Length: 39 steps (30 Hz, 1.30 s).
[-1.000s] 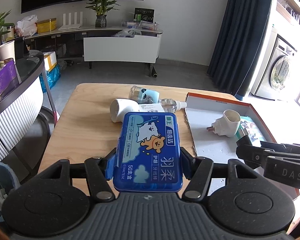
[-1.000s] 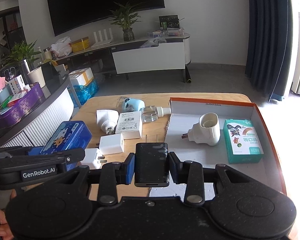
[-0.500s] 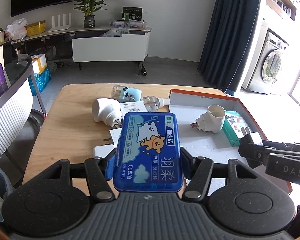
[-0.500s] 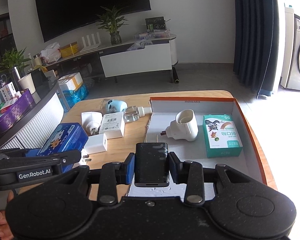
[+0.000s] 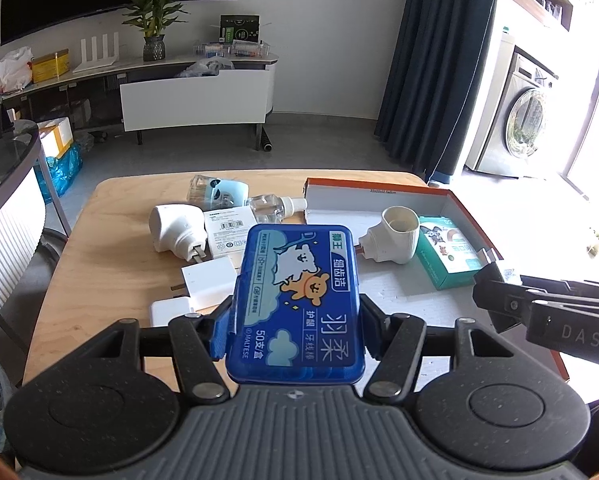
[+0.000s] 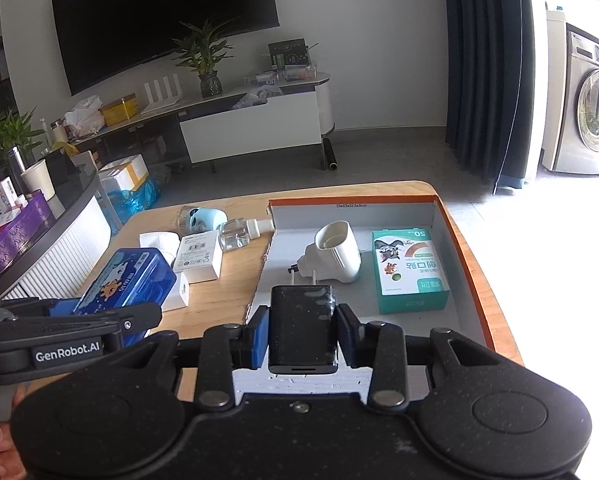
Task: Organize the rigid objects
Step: 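Carry the blue box and black charger with both tools toward the tray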
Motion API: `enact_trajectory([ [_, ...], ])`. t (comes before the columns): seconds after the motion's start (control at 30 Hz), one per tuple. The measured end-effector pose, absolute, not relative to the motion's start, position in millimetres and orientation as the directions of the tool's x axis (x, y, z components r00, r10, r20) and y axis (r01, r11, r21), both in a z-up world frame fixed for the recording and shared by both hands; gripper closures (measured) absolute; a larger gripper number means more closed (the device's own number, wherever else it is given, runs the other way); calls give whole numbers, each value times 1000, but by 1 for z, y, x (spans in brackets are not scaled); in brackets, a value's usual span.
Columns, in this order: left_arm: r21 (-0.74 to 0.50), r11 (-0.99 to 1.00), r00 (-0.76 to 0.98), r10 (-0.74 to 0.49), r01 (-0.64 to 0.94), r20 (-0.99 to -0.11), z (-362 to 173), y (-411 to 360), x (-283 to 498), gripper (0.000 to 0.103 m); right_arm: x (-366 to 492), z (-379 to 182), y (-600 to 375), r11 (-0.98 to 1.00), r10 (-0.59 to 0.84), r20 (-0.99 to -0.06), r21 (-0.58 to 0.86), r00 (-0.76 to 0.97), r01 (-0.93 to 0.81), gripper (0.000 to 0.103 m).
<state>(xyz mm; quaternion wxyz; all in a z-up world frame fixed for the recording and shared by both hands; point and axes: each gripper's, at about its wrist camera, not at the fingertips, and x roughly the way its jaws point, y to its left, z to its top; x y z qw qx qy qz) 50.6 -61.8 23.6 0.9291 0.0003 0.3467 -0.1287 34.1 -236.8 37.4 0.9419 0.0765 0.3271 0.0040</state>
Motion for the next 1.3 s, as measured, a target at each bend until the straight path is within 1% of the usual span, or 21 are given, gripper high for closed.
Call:
enact_trajectory([
  [1.3,-82,941,690,-299,329,-659,17,-106,53,41,26,35,-267,974,-2,-602,178,798,137,59],
])
